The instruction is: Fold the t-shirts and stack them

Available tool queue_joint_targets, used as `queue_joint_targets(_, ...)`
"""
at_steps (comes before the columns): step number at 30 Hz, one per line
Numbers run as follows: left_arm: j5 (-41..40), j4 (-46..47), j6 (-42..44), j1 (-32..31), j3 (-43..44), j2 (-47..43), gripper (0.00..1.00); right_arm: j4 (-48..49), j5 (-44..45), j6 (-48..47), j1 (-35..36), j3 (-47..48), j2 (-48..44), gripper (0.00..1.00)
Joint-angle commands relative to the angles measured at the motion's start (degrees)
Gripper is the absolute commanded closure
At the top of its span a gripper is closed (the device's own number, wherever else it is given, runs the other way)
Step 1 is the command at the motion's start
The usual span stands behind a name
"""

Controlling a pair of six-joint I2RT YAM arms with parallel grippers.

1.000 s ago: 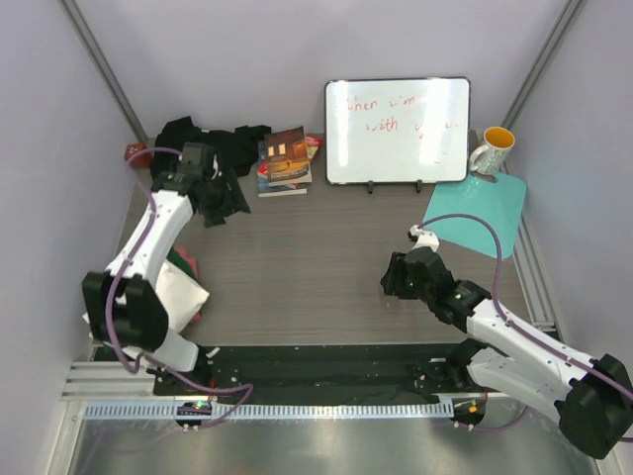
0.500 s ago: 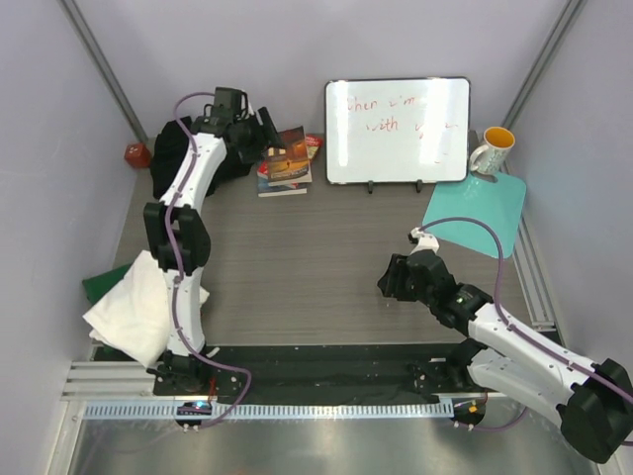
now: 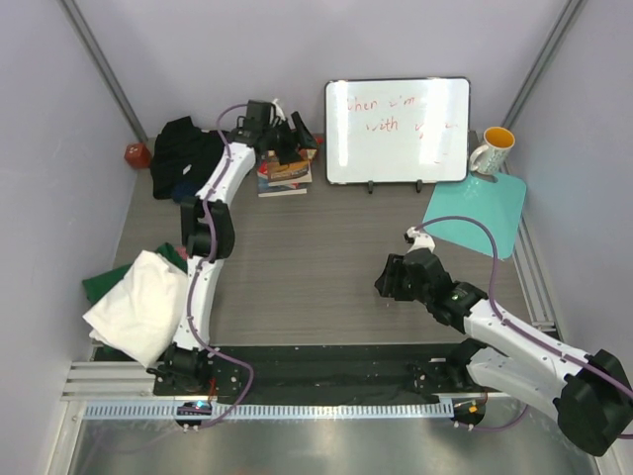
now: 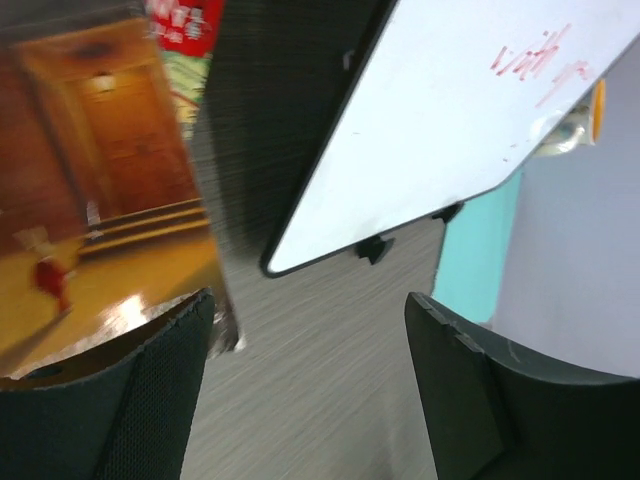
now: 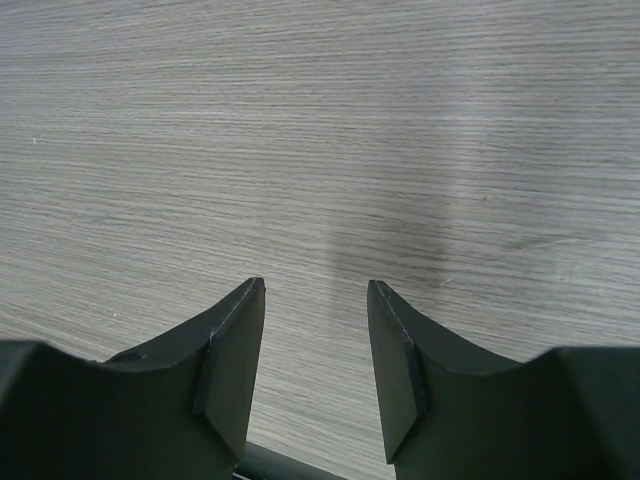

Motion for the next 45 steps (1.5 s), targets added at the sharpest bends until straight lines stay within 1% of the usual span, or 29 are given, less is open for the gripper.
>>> queue_joint_targets(1, 8.82, 11.15, -4.90, -2.87, 5.96, 4.86, 0.23, 2.74, -0.98, 0.70, 0.27, -0.34, -0.82, 0.49)
queue_joint_targets(3, 8.82, 13.51, -6.83, -3.40, 6.51, 6.70, 0.23, 2.83, -1.60, 0.96, 0.18, -0.42, -0.64, 0.49)
queue_joint_targets(6, 7.86, 16.24, -7.98, -3.67, 5.02, 7.50, 0.23, 3.18, -2.04, 1.31, 0.27, -0.86, -0.82, 0.49)
queue_joint_targets(9, 7.07, 16.51, -7.72, -3.67, 4.93, 8.73, 0.23, 3.44, -2.13, 1.23, 0.27, -1.13, -0.64, 0.49)
queue_joint_targets(15, 5.05, 15.64, -5.26, -3.58, 3.44, 8.21, 0.23, 3.70, -2.48, 0.88, 0.18, -0.78, 0.15, 0.49)
queue_joint_targets(18, 3.12, 15.20, -4.29, -3.58, 1.51, 7.77, 0.23, 4.32, -2.65, 1.05, 0.27, -1.04, 0.41, 0.49)
queue_joint_targets(23, -0.66, 12.91, -2.36, -3.58, 1.59, 8.91, 0.24, 5.29, -3.36, 1.32, 0.27, -1.39, 1.20, 0.49)
queue_joint_targets(28, 0.03, 13.35, -2.97, -3.58, 3.26, 11.80, 0.24, 5.38, -3.71, 1.32, 0.18, -1.39, 1.29, 0.48)
queue_joint_targets(38, 3.20, 20.73, -6.84, -4.63, 2.56, 14.71, 0.24, 5.82, -4.24, 2.11, 0.27, -2.18, 1.21, 0.48)
queue_joint_targets(45, 6.36, 26.35, -9.56, -5.60, -0.26, 15.15, 0.33, 6.26, -4.41, 2.11, 0.27, -2.45, 1.91, 0.48)
